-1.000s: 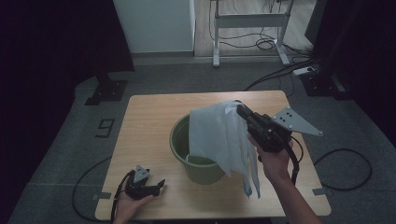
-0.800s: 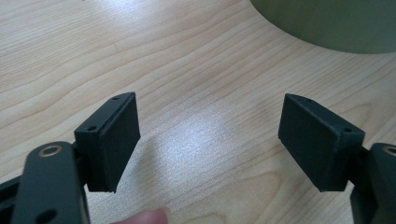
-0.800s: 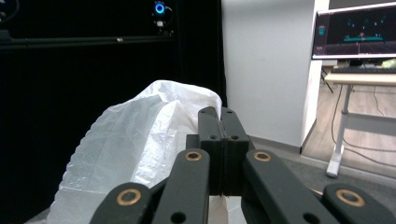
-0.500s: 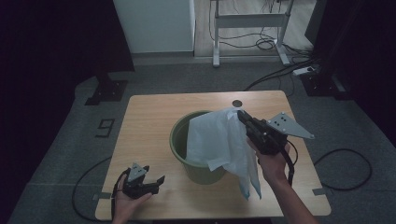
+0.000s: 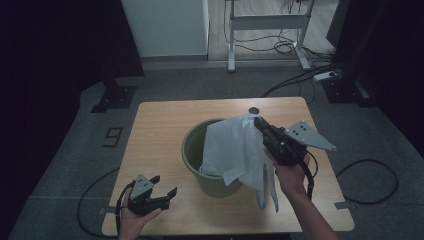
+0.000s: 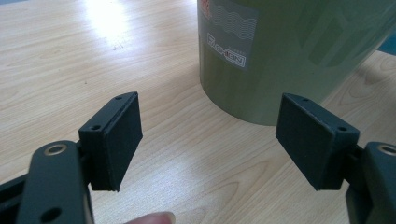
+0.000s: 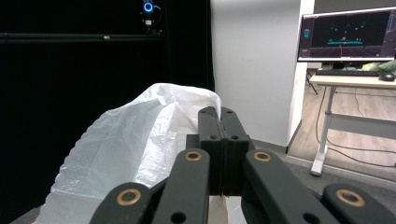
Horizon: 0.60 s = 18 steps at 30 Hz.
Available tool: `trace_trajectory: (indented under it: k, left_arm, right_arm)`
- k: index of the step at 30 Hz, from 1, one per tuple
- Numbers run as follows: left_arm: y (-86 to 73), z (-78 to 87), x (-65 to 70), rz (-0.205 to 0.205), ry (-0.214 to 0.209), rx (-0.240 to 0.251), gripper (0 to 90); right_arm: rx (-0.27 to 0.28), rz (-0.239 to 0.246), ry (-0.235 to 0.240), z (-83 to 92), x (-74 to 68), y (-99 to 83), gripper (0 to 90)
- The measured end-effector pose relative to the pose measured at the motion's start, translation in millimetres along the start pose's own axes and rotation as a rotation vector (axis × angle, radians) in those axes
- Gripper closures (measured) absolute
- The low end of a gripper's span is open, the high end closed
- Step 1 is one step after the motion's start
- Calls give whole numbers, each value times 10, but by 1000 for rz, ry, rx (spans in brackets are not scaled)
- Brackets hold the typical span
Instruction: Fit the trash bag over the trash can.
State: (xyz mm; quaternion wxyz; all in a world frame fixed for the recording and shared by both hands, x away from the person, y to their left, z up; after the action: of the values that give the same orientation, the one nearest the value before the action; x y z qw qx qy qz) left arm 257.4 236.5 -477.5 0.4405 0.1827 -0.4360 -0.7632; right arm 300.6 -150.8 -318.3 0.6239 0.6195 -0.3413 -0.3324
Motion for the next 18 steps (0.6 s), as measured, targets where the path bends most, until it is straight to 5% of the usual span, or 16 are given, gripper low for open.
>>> trace_trajectory:
  k: [18]
  left_arm:
    - [-111,-75,-178,51,-8,-17,224]
  right_arm:
    - [26,59,-97,-595,-10,241,890]
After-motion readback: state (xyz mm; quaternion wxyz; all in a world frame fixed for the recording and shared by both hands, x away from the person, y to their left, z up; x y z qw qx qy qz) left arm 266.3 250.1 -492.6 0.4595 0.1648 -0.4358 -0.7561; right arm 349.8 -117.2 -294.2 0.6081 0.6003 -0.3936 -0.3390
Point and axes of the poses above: each handheld gripper's, and its own axes: z roughly backward along the jaws, y roughly out of its top, x roughly to its right, the point moved 1 cm from there along -z, roughly forward along the jaws, and after that the axes turned 4 degrees about z, right-handed, at the moved point
